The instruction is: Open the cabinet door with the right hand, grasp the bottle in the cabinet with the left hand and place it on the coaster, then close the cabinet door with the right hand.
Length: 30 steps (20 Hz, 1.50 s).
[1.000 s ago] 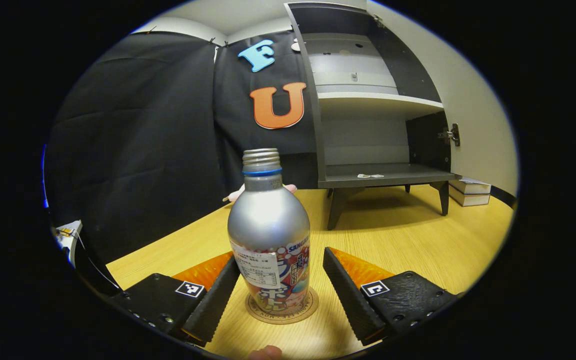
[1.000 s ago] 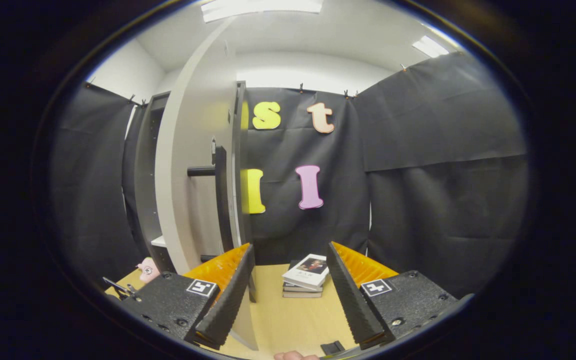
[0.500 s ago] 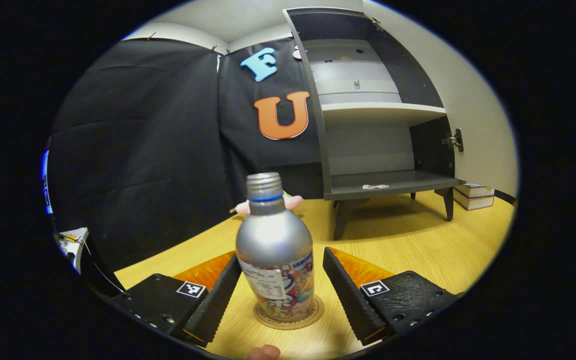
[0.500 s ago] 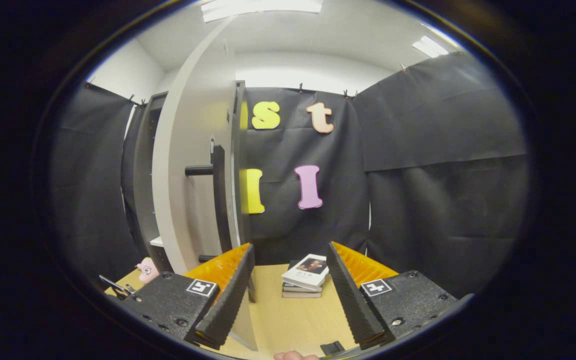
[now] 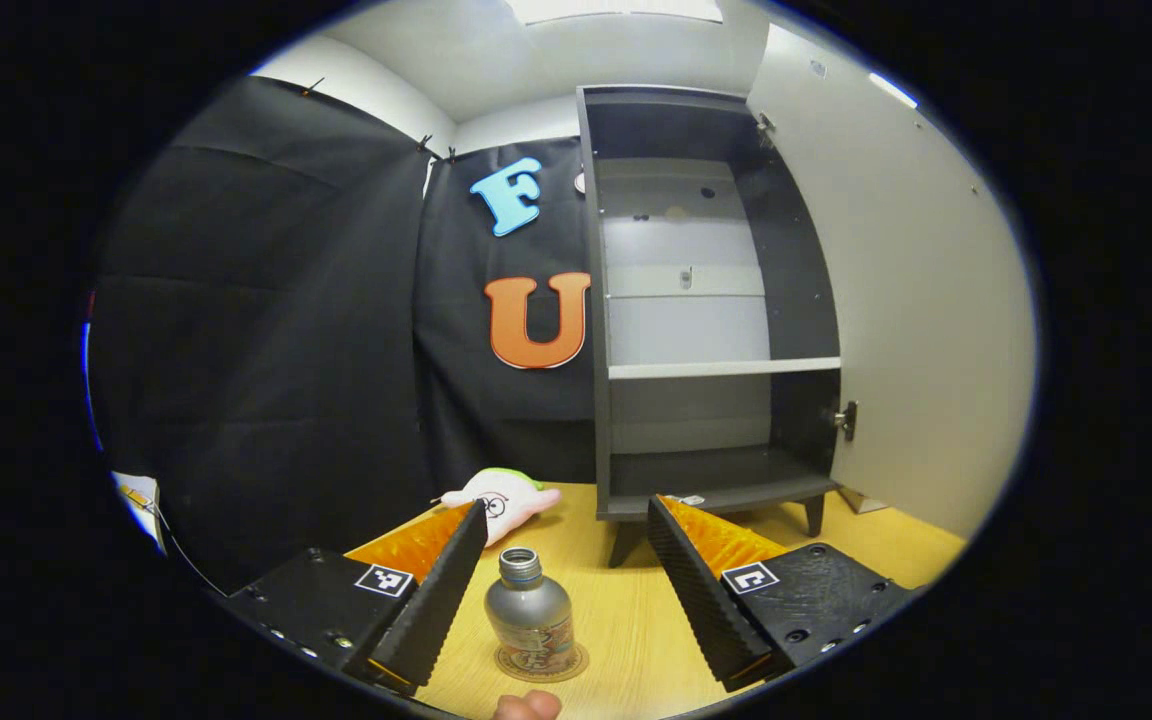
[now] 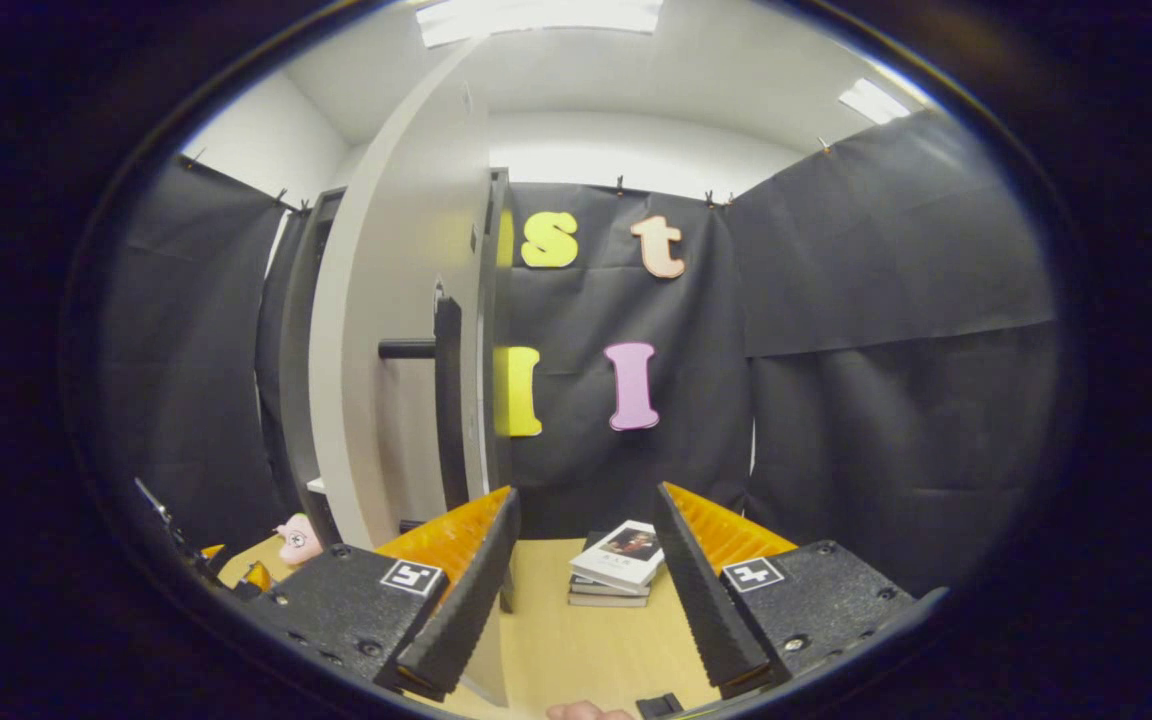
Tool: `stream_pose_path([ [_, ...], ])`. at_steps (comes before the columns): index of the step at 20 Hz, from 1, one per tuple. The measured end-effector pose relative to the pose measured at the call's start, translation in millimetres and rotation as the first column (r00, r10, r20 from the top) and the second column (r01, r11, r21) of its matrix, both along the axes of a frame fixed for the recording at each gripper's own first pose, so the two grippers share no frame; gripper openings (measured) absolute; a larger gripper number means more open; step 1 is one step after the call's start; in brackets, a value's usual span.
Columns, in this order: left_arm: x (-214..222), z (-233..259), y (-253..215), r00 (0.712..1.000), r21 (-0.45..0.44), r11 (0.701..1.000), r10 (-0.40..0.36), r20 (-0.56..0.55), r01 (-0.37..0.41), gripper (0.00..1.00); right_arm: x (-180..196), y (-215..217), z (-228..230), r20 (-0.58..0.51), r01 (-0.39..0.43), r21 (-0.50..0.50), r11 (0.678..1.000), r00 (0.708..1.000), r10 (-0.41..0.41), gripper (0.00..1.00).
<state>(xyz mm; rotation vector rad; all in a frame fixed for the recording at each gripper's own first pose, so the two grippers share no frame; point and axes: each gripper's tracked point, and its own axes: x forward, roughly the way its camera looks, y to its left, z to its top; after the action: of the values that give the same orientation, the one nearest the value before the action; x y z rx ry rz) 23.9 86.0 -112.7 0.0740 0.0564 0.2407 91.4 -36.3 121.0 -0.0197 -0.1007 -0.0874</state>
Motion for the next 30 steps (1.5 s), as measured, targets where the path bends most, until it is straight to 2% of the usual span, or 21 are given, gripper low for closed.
stream_pose_path([
  [3, -11.2, 29.4, -12.9, 0.999, -0.008, 0.999, -0.035, 0.030, 0.035, 0.96, 1.9, 7.2, -0.4, 0.008, -0.019, -0.015, 1.000, 1.000, 0.019, 0.87],
  [7, -29.4, 56.4, -19.8, 0.997, -0.015, 0.999, -0.050, 0.056, 0.051, 0.96, 2.9, 46.5, -7.4, -0.017, -0.166, 0.064, 0.984, 0.986, 0.168, 0.86],
  [11, -45.6, 67.3, -19.2, 0.997, 0.001, 0.999, -0.053, 0.064, 0.054, 0.96, 5.6, 113.5, -12.0, -0.024, -0.343, 0.099, 0.934, 0.938, 0.347, 0.86],
  [12, -49.7, 68.4, -18.5, 0.996, 0.007, 0.998, -0.057, 0.063, 0.056, 1.00, 8.2, 130.5, -11.7, -0.026, -0.377, 0.095, 0.921, 0.924, 0.381, 0.86],
  [13, -54.5, 69.5, -18.2, 0.997, 0.011, 0.998, -0.059, 0.059, 0.059, 1.00, 14.5, 143.3, -10.7, -0.021, -0.399, 0.090, 0.913, 0.915, 0.402, 0.87],
  [14, -57.1, 68.8, -17.6, 0.997, 0.014, 0.998, -0.062, 0.054, 0.061, 0.96, 20.7, 158.3, -9.3, -0.016, -0.419, 0.080, 0.904, 0.907, 0.422, 0.87],
  [15, -60.1, 67.9, -16.6, 0.997, 0.015, 0.998, -0.062, 0.044, 0.062, 0.96, 28.0, 174.4, -8.2, -0.011, -0.443, 0.071, 0.894, 0.895, 0.445, 0.87],
  [16, -63.1, 65.8, -14.9, 0.998, 0.016, 0.998, -0.060, 0.036, 0.060, 1.00, 35.6, 191.6, -6.0, -0.007, -0.465, 0.069, 0.882, 0.884, 0.467, 0.87],
  [17, -65.9, 66.2, -13.3, 0.998, 0.015, 0.998, -0.059, 0.029, 0.059, 0.96, 43.8, 209.5, -5.4, -0.001, -0.489, 0.063, 0.870, 0.872, 0.490, 0.87],
  [18, -67.3, 65.3, -12.4, 0.998, 0.011, 0.998, -0.056, 0.024, 0.056, 0.96, 51.1, 228.8, -1.0, 0.003, -0.509, 0.052, 0.859, 0.861, 0.509, 0.86],
  [22, -76.4, 68.2, -5.0, 0.999, 0.001, 0.999, -0.041, 0.024, 0.041, 0.96, 96.6, 302.7, 5.0, 0.018, -0.552, 0.000, 0.834, 0.833, 0.552, 0.87],
  [24, -76.4, 65.8, 0.7, 0.999, 0.004, 0.999, -0.032, 0.019, 0.032, 0.96, 127.4, 328.8, 0.9, 0.020, -0.539, 0.001, 0.842, 0.842, 0.539, 0.88],
  [26, -79.9, 62.4, 5.0, 1.000, 0.005, 1.000, -0.016, 0.005, 0.016, 0.96, 151.9, 344.4, 5.7, 0.030, -0.521, -0.004, 0.853, 0.853, 0.521, 0.88],
  [27, -80.5, 59.8, 7.8, 1.000, 0.001, 1.000, -0.010, -0.001, 0.010, 1.00, 160.8, 349.8, 7.5, 0.029, -0.520, -0.007, 0.854, 0.854, 0.520, 0.88],
  [28, -80.8, 59.0, 10.3, 1.000, -0.003, 1.000, -0.002, -0.003, 0.002, 0.96, 164.7, 351.3, 10.7, 0.032, -0.519, -0.010, 0.855, 0.854, 0.519, 0.88],
  [29, -81.7, 60.6, 12.7, 1.000, -0.005, 1.000, 0.006, -0.004, -0.006, 0.96, 166.8, 349.7, 12.5, 0.035, -0.515, -0.006, 0.857, 0.857, 0.514, 0.84],
  [30, -82.0, 60.5, 15.1, 1.000, -0.006, 1.000, 0.010, -0.005, -0.010, 0.96, 164.9, 345.7, 13.2, 0.037, -0.511, 0.000, 0.860, 0.859, 0.510, 0.88],
])
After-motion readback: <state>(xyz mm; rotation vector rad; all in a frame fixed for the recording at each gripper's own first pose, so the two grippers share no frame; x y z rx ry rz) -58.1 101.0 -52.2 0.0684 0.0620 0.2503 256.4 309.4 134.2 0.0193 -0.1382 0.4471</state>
